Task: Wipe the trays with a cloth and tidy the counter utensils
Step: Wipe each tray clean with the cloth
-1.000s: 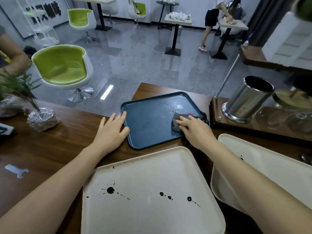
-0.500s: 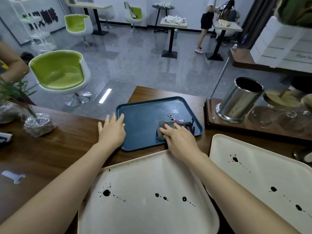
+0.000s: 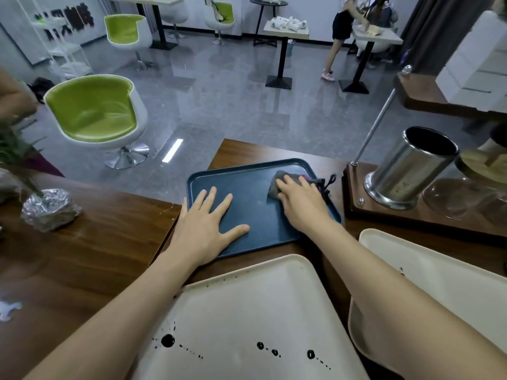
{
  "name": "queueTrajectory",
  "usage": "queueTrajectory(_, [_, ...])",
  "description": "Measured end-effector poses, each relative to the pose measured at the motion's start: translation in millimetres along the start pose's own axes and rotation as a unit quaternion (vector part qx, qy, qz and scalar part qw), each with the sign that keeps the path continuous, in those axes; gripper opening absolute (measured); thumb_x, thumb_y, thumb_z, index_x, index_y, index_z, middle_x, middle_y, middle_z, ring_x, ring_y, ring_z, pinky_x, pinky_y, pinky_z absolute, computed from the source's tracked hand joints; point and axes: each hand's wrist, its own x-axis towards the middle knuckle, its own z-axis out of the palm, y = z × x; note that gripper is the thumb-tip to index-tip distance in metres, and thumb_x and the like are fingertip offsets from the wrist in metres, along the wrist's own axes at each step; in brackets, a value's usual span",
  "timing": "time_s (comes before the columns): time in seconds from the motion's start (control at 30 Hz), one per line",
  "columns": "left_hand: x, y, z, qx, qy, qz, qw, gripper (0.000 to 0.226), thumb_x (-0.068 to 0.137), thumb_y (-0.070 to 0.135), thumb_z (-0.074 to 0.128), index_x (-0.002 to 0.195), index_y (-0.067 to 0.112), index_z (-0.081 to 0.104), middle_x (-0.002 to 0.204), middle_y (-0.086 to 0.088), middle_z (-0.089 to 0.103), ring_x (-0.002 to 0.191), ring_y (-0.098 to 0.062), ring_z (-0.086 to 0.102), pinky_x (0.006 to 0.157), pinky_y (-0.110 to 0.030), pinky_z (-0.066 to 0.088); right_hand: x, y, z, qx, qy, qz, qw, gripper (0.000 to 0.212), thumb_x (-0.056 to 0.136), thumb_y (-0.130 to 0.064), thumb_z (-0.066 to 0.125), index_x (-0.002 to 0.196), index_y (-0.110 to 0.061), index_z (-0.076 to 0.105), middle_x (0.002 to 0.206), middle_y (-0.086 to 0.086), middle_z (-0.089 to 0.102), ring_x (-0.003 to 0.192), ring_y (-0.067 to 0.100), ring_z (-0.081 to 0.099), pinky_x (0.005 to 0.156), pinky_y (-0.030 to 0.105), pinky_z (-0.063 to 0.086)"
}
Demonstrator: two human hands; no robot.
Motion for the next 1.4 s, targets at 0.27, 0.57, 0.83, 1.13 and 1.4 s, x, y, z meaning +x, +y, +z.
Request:
queueTrajectory(0.27, [-0.6,1.2,-0.6,-0.028,0.019,0.003,0.999,0.102,0.080,0.091,0.024,0.163,0.034,0.010,0.172,0.002,0.002,0.158,-0.017,-0.002,0.128,-0.051,0.002,20.0,-59.1,12.6,0.024,0.016,-0.069,0.997,0.039,0.104,-0.023,0.038,0.142,-0.025,0.049,0.156,-0.002,0.039,0.146,0.033,0.027,0.116,0.044,0.020])
queueTrajectory(0.57, [-0.3,1.8,-0.6,-0.020,0.018,-0.008,1.000,0.116,0.077,0.093,0.020,0.164,0.018,0.005,0.172,0.000,-0.007,0.157,-0.017,-0.012,0.128,-0.049,0.001,12.5,-16.6,5.6,0.035,0.015,-0.056,0.998,0.041,0.105,-0.027,0.039,0.145,-0.028,0.048,0.159,-0.006,0.036,0.147,0.029,0.028,0.116,0.042,0.022])
queueTrajectory(0.83, [3.2,-0.3,1.6,-0.031,0.023,0.004,0.999,0.115,0.075,0.093,0.022,0.164,0.020,0.008,0.172,-0.002,-0.006,0.157,-0.021,-0.012,0.127,-0.051,-0.002,43.6,-77.3,15.5,-0.008,0.009,-0.054,0.998,0.043,0.104,-0.027,0.034,0.146,-0.029,0.042,0.159,-0.002,0.035,0.147,0.036,0.024,0.118,0.049,0.019])
queueTrajectory(1.13, [-1.3,1.5,2.6,-0.063,0.058,-0.031,0.996,0.125,0.074,0.094,0.037,0.162,0.009,0.014,0.171,-0.009,-0.012,0.157,-0.027,-0.015,0.128,-0.047,0.003,46.9,-36.5,1.1,0.040,-0.016,-0.063,0.997,0.043,0.105,-0.023,0.038,0.147,-0.029,0.046,0.160,-0.007,0.033,0.148,0.029,0.025,0.119,0.043,0.020])
queueTrajectory(1.4, [-9.9,-17.1,-0.7,-0.142,0.069,-0.103,0.982,0.124,0.081,0.088,0.041,0.162,0.007,-0.006,0.170,-0.011,-0.013,0.157,-0.024,-0.011,0.129,-0.042,0.003,47.2,-13.3,3.3,0.053,0.007,-0.011,0.998,0.042,0.106,-0.022,0.035,0.146,-0.029,0.047,0.161,-0.005,0.031,0.150,0.031,0.021,0.121,0.045,0.014])
